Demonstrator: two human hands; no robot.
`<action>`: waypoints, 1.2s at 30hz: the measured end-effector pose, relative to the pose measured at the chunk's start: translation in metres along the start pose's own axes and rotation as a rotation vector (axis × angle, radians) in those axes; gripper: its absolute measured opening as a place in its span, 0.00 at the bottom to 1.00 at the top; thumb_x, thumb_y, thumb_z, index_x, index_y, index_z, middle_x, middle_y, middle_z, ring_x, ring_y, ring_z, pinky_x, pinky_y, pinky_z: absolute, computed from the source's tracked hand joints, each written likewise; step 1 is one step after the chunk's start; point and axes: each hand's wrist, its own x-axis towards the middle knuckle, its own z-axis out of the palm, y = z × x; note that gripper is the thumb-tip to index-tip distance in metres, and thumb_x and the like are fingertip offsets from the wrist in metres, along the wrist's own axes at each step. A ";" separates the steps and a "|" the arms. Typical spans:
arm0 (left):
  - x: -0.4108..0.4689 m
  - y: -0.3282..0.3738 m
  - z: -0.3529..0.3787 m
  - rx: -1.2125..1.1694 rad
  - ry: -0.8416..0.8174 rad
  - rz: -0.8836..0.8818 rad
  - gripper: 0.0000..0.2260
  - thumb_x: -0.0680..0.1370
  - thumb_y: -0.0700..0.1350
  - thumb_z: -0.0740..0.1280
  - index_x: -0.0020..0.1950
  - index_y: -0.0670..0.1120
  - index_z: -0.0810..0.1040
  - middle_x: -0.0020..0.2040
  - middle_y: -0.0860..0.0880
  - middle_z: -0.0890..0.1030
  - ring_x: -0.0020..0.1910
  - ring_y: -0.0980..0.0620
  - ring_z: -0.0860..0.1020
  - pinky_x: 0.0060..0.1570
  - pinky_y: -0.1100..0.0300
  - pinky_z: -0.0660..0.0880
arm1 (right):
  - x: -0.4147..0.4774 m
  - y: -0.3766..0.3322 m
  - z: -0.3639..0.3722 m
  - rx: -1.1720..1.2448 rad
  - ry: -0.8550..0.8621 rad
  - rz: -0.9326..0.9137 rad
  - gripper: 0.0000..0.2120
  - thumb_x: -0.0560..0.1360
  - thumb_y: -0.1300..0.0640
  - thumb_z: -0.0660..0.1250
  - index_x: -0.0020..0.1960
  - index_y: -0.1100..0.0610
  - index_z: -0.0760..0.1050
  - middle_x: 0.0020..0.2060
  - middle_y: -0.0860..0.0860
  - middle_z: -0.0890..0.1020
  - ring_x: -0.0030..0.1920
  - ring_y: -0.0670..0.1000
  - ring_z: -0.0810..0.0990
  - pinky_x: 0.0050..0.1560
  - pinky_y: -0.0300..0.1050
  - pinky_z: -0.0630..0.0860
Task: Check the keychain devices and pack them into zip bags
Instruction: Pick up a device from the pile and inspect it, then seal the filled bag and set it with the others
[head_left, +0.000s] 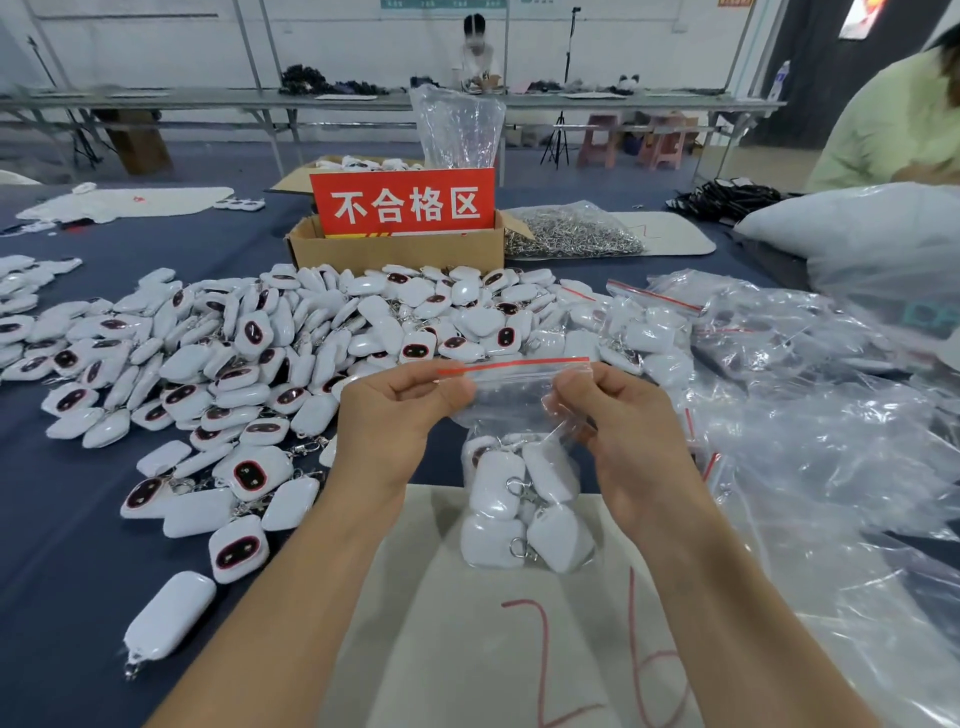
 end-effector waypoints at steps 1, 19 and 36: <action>0.000 -0.002 0.000 0.015 0.005 -0.020 0.06 0.69 0.40 0.81 0.43 0.48 0.89 0.43 0.46 0.88 0.41 0.53 0.86 0.47 0.60 0.81 | 0.000 0.000 0.000 0.013 0.006 0.004 0.10 0.79 0.62 0.71 0.40 0.55 0.85 0.36 0.52 0.85 0.39 0.48 0.81 0.48 0.43 0.78; 0.004 -0.011 0.000 0.000 -0.031 -0.026 0.06 0.72 0.38 0.77 0.37 0.47 0.88 0.36 0.49 0.86 0.33 0.59 0.80 0.36 0.70 0.75 | -0.002 -0.001 0.000 -0.011 0.059 0.031 0.12 0.77 0.62 0.74 0.36 0.55 0.86 0.36 0.55 0.87 0.38 0.48 0.82 0.50 0.47 0.77; -0.005 -0.011 0.012 -0.009 -0.094 -0.017 0.06 0.71 0.37 0.78 0.41 0.48 0.89 0.40 0.47 0.87 0.37 0.54 0.84 0.39 0.66 0.78 | -0.004 0.002 0.006 0.102 0.108 0.006 0.17 0.74 0.72 0.70 0.32 0.55 0.83 0.30 0.56 0.82 0.32 0.51 0.80 0.48 0.51 0.78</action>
